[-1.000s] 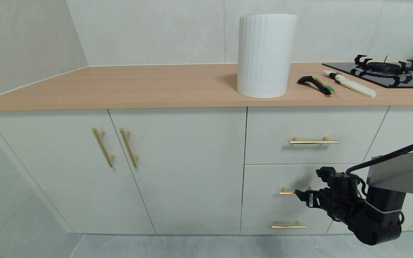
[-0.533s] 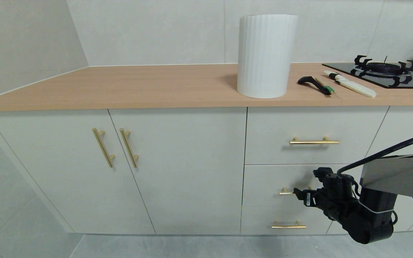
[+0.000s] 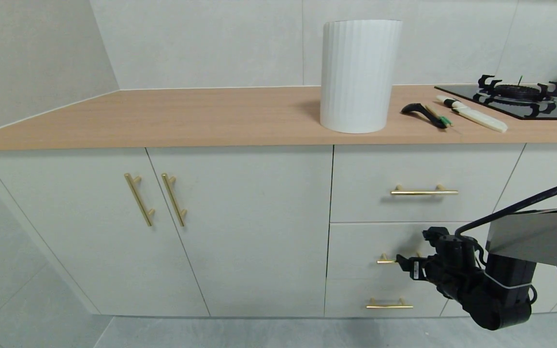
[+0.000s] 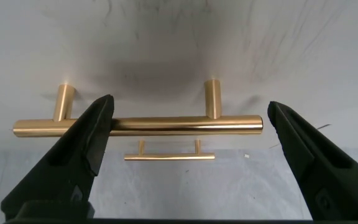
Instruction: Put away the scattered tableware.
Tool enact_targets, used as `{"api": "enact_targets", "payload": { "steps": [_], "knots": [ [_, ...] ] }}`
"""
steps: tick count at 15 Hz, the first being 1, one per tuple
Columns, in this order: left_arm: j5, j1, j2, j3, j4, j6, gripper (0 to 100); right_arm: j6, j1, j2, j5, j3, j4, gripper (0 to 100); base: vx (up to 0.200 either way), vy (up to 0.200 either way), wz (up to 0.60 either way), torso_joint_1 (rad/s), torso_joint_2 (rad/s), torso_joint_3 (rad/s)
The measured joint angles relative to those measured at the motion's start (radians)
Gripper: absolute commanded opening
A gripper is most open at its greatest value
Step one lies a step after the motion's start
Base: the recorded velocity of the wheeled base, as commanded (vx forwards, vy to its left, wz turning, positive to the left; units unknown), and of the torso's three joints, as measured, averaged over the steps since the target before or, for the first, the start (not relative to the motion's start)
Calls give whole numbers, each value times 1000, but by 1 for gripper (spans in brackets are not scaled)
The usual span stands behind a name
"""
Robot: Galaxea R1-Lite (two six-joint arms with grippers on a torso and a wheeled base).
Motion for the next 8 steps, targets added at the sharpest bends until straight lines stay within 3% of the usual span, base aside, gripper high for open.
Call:
{"api": "enact_targets", "payload": {
  "steps": [8],
  "knots": [
    [0, 1, 0, 0, 0, 0, 100, -6, 15, -12, 0, 48, 4, 100, 0, 0, 0, 0, 0, 0]
  ]
}}
